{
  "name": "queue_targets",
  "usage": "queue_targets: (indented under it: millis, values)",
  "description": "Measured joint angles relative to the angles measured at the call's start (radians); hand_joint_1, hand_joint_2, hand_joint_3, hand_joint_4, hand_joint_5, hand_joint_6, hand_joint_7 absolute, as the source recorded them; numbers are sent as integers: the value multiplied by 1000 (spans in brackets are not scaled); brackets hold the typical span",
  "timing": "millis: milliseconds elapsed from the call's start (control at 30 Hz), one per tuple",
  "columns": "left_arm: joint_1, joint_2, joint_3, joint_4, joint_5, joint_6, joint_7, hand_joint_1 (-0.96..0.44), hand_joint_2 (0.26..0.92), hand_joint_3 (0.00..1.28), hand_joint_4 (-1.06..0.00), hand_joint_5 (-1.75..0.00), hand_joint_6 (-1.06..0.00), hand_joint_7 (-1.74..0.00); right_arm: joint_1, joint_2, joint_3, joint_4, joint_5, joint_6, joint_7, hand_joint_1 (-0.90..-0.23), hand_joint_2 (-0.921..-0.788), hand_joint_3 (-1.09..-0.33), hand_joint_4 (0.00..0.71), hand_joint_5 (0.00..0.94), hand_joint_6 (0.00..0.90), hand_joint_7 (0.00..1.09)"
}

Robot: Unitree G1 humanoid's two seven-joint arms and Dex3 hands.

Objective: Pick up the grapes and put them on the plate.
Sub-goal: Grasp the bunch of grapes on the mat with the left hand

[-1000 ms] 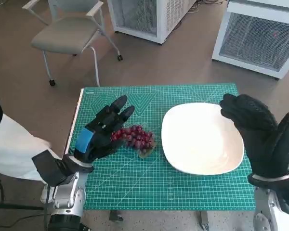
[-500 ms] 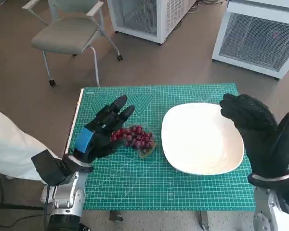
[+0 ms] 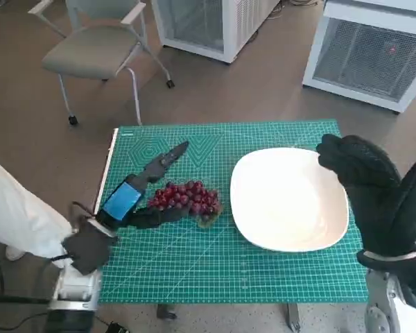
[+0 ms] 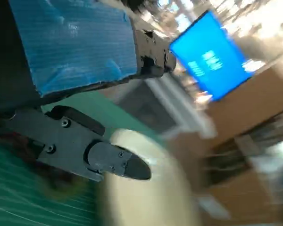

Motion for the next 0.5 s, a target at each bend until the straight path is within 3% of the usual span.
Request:
queue_targets:
  millis: [233,500]
  values:
    - [36,71,-82,-250,272,194,-13,-136,720,6,1,1,-108,-25,0,0,0,1,0,0,1,-335,-921,-600,463,830,247,983]
    - [41,80,-174,-362,380,349,-43,-132,718,4,1,1,-142,-30,2,0,0,2,1,1,3,-333,-921,-601,462,831,247,985]
